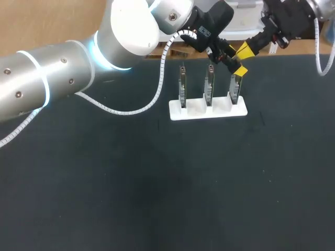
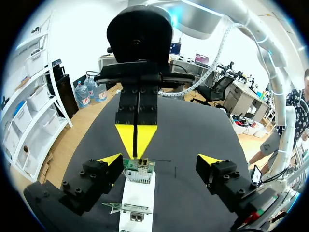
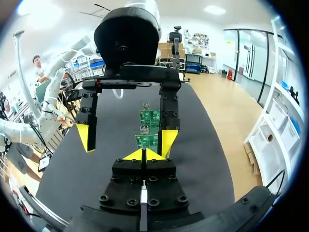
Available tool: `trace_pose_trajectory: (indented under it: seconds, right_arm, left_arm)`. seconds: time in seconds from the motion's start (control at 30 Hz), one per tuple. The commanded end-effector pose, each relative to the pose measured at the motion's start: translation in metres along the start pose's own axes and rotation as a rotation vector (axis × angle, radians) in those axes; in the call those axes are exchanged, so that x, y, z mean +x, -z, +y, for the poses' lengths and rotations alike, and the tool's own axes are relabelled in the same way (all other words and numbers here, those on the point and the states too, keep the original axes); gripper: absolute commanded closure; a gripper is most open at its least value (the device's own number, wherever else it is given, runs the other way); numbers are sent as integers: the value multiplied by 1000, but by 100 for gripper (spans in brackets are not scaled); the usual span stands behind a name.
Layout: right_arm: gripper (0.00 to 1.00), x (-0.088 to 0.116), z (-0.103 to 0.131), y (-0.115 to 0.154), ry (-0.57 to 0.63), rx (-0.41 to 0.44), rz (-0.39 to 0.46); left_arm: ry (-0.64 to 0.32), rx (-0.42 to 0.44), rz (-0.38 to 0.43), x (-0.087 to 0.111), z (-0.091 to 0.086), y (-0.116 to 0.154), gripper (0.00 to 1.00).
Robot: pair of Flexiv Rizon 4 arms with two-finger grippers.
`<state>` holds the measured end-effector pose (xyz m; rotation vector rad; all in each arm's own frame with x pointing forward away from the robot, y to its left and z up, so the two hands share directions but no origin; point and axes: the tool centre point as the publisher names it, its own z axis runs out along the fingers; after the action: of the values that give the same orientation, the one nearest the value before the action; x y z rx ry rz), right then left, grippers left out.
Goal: Pick up the optical module with the left hand, and insert it into the network port with the right hand.
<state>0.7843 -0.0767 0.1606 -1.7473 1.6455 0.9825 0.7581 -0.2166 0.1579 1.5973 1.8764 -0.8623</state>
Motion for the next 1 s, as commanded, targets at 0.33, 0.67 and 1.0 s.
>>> trace_pose_trajectory:
  seconds: [0.33,0.67,1.0]
  right_arm:
    - [100,6,2,22,-9,60,-3]
    - [100,5,-1,35,-36,103,-32]
    - [100,-1,0,46,-18,130,-40]
  left_arm:
    - [1,-2,2,0,0,0,0]
    - [-3,-8,11,-4,-1,2,0]
    - [-19,-55,31,-10,-10,22,0]
